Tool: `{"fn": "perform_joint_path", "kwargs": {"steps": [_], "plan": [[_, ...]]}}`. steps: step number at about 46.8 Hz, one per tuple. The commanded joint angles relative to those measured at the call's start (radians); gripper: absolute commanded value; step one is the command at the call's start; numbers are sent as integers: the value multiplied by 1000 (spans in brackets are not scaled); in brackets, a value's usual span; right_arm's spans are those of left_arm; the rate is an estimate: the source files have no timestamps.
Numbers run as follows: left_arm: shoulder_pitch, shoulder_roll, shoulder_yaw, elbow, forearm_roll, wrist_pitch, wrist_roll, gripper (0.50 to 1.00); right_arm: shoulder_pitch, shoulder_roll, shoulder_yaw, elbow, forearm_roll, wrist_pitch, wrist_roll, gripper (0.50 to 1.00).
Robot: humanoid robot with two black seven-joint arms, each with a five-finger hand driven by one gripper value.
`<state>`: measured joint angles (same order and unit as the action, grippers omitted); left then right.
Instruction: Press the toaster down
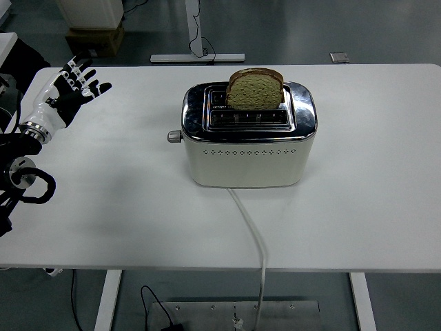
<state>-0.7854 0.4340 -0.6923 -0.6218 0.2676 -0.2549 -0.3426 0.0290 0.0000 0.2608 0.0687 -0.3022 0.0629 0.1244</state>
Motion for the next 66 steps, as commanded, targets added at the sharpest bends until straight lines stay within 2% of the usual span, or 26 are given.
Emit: {"fn": "perform_joint_path", "kwargs": {"steps": [1,6,15,34,49,66], "plan": [[0,22,0,-3,10,-35,1,1000,0,0,0,0,0,0,0,998],[-2,54,0,-19,45,-81,1,1000,0,0,0,0,0,0,0,998],[-2,77,0,-99,232,-80,-3,1000,0,0,0,0,0,0,0,998],[17,114,17,-202,452,-84,-6,1000,0,0,0,-1,0,0,0,998],[69,193,28,-341,643,-84,-16,1000,0,0,0,0,0,0,0,998],[117,213,34,-408,801,-83,-16,1000,-1,0,0,0,0,0,0,998]]}}
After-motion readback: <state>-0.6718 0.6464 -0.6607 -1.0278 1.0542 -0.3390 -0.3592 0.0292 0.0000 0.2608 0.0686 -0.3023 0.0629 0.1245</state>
